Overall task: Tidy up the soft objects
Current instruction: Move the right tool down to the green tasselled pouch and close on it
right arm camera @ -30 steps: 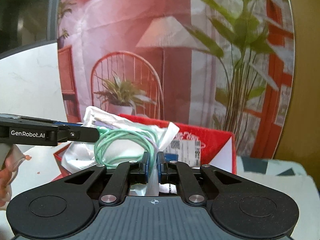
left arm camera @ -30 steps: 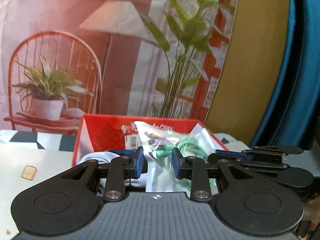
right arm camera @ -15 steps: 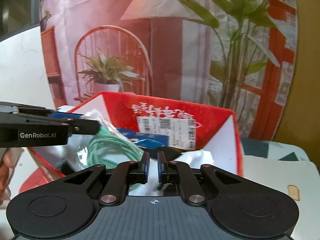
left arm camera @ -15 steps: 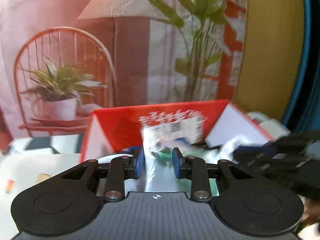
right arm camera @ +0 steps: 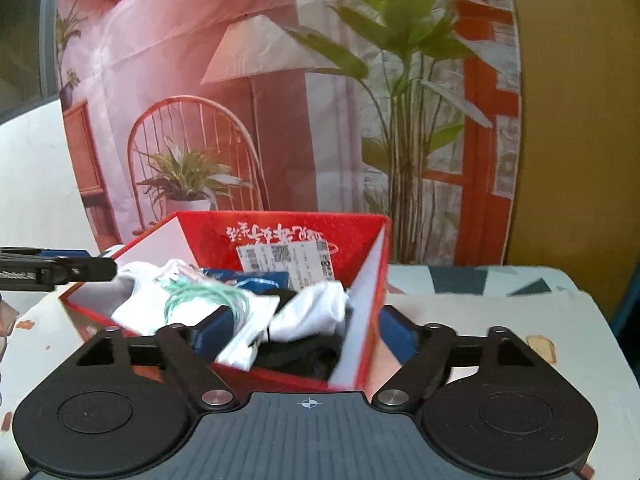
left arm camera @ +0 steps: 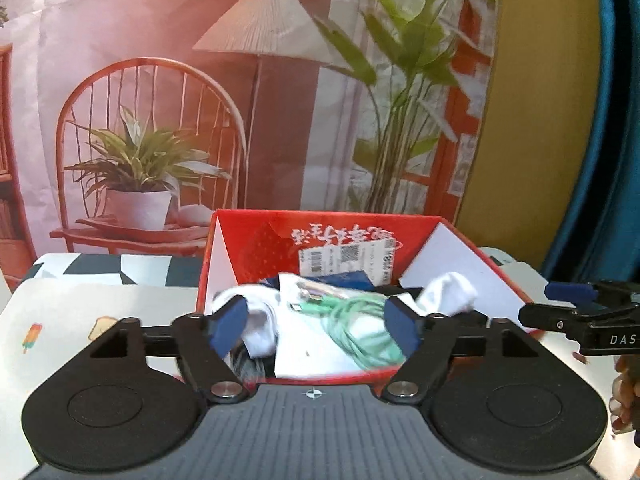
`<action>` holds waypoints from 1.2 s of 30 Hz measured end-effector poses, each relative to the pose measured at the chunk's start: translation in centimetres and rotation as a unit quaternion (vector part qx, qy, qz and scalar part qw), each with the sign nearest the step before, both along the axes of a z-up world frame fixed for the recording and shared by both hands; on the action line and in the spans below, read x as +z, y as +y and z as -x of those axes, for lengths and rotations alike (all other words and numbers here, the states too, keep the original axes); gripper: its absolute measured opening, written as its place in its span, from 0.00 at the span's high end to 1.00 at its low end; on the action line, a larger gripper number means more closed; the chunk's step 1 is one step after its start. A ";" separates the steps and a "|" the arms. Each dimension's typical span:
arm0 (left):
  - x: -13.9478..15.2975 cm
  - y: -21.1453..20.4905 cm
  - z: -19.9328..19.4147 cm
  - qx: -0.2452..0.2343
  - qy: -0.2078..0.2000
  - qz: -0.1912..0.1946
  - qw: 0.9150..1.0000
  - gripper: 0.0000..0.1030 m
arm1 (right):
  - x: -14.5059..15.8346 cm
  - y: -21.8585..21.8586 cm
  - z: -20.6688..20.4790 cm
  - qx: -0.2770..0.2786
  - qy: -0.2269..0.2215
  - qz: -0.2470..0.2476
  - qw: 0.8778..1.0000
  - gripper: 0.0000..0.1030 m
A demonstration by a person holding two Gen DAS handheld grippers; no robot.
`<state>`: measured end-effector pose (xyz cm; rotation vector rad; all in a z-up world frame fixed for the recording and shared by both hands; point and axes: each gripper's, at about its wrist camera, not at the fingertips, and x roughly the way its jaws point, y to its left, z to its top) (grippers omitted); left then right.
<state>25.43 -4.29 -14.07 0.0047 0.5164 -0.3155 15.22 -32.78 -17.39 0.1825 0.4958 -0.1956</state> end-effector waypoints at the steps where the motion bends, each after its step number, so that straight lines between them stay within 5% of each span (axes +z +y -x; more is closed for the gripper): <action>1: -0.2 0.0 0.6 -0.001 0.000 0.002 1.000 0.17 | -0.2 -0.1 0.7 0.000 0.001 -0.003 1.000 0.19; 18: -7.4 2.1 6.7 0.005 0.077 0.014 0.997 0.14 | -9.1 2.9 8.8 -0.014 0.113 -0.036 0.993 0.24; 23: -8.5 3.2 6.9 0.021 0.091 0.023 0.995 0.14 | -9.3 4.0 8.1 0.006 0.130 -0.031 0.991 0.41; 36: -8.4 4.5 7.2 0.035 0.097 0.054 0.993 0.14 | -9.0 12.0 1.0 0.134 0.130 -0.001 0.982 0.45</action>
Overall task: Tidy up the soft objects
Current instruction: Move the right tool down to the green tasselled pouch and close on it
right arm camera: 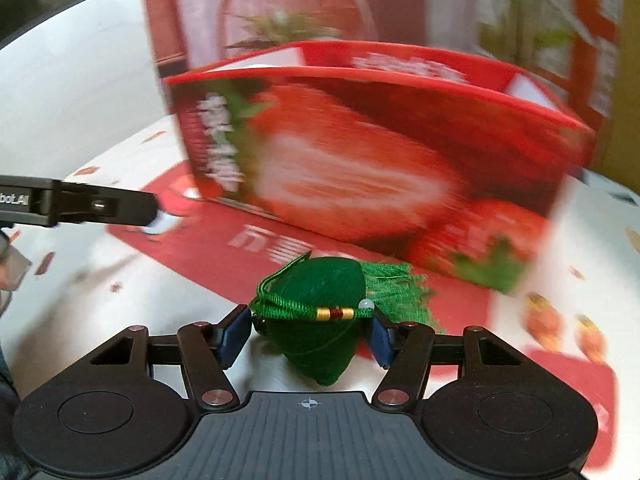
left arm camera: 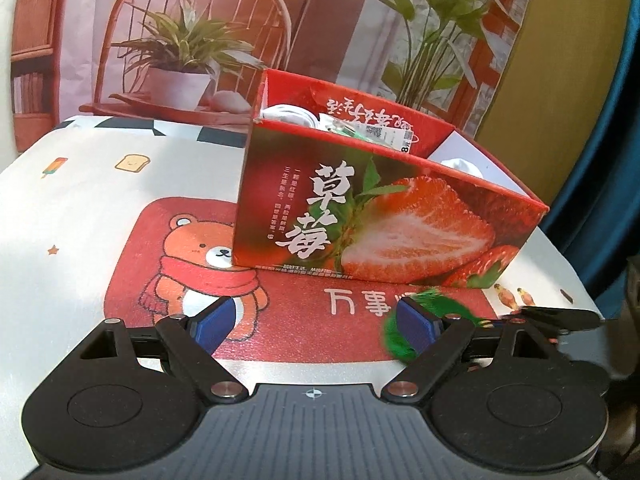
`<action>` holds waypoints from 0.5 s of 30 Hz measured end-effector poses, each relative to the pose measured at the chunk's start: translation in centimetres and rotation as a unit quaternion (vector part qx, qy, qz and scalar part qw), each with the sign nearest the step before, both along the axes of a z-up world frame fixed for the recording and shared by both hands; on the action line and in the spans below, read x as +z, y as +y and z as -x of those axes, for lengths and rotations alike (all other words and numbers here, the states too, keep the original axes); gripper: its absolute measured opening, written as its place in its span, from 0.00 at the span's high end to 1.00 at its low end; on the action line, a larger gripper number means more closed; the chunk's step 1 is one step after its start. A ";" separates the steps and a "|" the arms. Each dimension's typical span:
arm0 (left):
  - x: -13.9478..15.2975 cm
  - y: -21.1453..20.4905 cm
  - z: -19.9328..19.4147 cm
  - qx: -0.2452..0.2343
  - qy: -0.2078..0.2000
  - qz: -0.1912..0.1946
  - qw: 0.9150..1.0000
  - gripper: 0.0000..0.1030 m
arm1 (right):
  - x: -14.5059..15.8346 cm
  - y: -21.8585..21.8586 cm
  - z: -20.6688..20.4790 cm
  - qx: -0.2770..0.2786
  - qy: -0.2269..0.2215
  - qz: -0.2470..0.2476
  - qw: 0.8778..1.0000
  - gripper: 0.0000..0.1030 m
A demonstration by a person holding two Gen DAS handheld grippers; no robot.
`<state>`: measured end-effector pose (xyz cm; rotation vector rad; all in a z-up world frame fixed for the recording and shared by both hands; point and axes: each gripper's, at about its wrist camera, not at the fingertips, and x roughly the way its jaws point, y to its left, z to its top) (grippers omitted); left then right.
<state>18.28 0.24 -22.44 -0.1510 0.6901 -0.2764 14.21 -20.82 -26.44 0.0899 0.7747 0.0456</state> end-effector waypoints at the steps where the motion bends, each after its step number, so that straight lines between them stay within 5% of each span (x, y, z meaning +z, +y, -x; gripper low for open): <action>1: 0.1 0.2 0.0 0.002 0.000 0.003 1.000 0.14 | 0.0 0.8 -0.7 0.012 -0.002 0.003 1.000 0.45; 7: 0.2 1.1 -0.3 0.005 0.008 0.032 0.999 0.15 | 0.1 3.7 -3.1 0.052 -0.016 0.015 0.998 0.44; 15: -1.2 -0.2 -1.7 -0.033 0.034 0.067 0.997 0.24 | 0.0 1.7 -0.9 0.032 -0.016 -0.005 0.999 0.39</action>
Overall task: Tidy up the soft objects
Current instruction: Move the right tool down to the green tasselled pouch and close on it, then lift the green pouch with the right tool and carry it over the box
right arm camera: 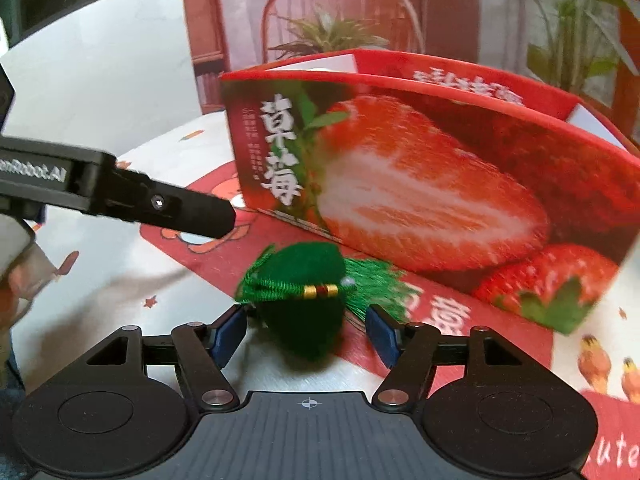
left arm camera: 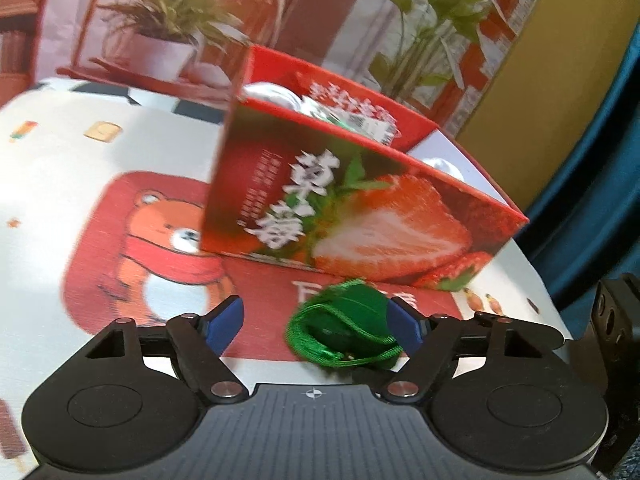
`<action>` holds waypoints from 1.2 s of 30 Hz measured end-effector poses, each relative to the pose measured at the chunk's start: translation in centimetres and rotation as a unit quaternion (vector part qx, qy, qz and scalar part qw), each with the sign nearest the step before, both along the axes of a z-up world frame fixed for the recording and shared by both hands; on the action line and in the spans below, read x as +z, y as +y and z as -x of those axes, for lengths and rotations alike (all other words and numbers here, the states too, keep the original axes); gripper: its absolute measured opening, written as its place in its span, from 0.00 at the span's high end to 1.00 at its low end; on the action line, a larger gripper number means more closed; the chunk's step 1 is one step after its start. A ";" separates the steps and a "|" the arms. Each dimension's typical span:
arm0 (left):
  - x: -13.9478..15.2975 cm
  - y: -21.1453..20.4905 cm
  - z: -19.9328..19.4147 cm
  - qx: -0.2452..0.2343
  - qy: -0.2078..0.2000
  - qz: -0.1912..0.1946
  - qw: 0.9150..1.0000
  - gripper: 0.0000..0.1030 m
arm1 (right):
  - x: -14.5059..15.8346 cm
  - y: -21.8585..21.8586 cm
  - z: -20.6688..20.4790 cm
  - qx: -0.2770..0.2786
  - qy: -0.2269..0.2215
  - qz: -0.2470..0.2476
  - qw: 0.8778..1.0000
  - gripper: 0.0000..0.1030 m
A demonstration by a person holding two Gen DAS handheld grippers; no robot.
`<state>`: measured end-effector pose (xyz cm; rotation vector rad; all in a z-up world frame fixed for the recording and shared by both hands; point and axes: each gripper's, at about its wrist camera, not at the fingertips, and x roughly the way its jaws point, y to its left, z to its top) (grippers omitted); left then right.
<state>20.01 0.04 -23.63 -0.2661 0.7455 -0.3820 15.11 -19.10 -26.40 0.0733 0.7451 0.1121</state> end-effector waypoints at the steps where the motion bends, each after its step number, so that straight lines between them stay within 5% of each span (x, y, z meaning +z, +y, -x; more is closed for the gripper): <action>1: -0.2 -0.3 -0.3 -0.006 0.003 0.003 1.000 0.24 | 0.0 -0.4 0.2 -0.005 -0.002 -0.003 1.000 0.40; 8: -2.0 -1.4 -2.4 -0.030 0.033 0.045 0.998 0.25 | -0.4 -1.0 0.2 -0.008 -0.013 -0.012 1.000 0.51; 12: -2.7 -1.7 -3.3 -0.046 0.043 0.078 0.995 0.40 | -0.6 -0.6 -0.5 0.001 -0.019 -0.008 1.000 0.60; 16: -2.0 -2.7 -3.0 -0.058 0.029 0.063 0.996 0.42 | -0.5 -0.7 -0.4 -0.003 -0.019 -0.009 1.000 0.64; 25: 4.9 -2.5 -1.4 -0.053 -0.057 0.066 0.995 0.44 | 5.0 -1.0 0.5 0.011 -0.090 -0.007 0.996 0.64; 36: 14.3 -4.1 -3.4 -0.050 -0.178 0.063 0.981 0.44 | 14.8 -3.4 -2.3 0.015 -0.198 0.021 0.980 0.64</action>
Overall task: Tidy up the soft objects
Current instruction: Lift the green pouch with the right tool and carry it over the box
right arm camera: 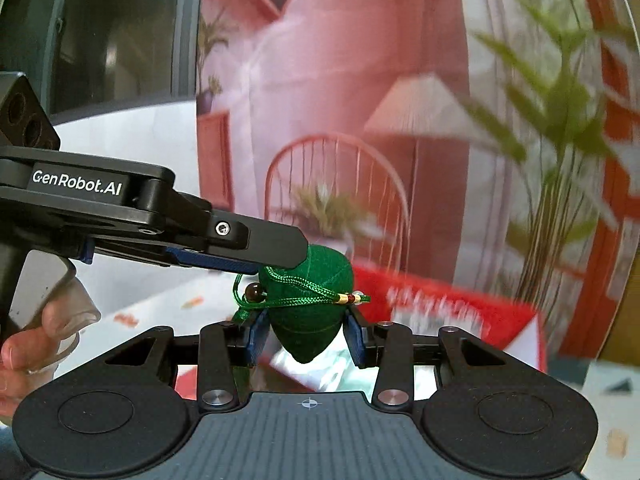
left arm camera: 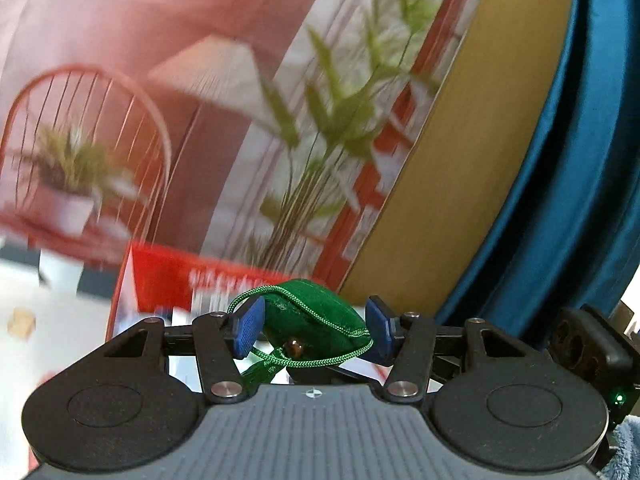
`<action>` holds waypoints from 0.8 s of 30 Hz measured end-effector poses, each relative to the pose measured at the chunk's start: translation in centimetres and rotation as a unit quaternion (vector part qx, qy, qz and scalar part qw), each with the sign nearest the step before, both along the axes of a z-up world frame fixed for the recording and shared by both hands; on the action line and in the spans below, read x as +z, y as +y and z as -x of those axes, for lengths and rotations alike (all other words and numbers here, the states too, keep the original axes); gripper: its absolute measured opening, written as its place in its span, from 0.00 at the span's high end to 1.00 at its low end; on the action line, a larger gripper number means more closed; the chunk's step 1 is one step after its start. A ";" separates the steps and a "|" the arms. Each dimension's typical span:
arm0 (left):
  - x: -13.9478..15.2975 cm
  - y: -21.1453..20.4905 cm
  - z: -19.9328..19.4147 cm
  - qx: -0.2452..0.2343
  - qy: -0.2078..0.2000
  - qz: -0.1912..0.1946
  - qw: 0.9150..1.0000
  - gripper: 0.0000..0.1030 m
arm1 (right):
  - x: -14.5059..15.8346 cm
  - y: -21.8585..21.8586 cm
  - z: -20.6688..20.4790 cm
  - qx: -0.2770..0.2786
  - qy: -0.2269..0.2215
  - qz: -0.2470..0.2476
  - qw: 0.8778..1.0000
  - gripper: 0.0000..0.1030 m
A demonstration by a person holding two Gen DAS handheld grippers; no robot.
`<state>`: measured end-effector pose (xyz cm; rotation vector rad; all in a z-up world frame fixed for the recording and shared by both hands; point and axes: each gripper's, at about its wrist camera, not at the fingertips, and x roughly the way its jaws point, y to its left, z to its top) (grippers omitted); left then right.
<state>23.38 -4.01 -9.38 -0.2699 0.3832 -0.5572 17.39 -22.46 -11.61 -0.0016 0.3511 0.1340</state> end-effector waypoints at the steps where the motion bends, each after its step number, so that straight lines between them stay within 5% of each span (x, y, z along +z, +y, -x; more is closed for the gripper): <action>1: 0.5 -0.3 -0.2 0.000 -0.010 -0.002 1.000 0.44 | 0.7 -0.2 -0.3 -0.001 -0.009 0.006 1.000 0.64; 10: 2.0 -2.9 -4.9 -0.015 -0.032 -0.033 0.999 0.44 | 2.9 -3.4 -3.9 -0.021 -0.038 0.051 0.998 0.64; 24: -5.2 -7.1 -10.9 -0.036 0.051 -0.091 0.994 0.43 | -4.8 -9.4 -6.3 -0.080 0.070 0.004 0.994 0.63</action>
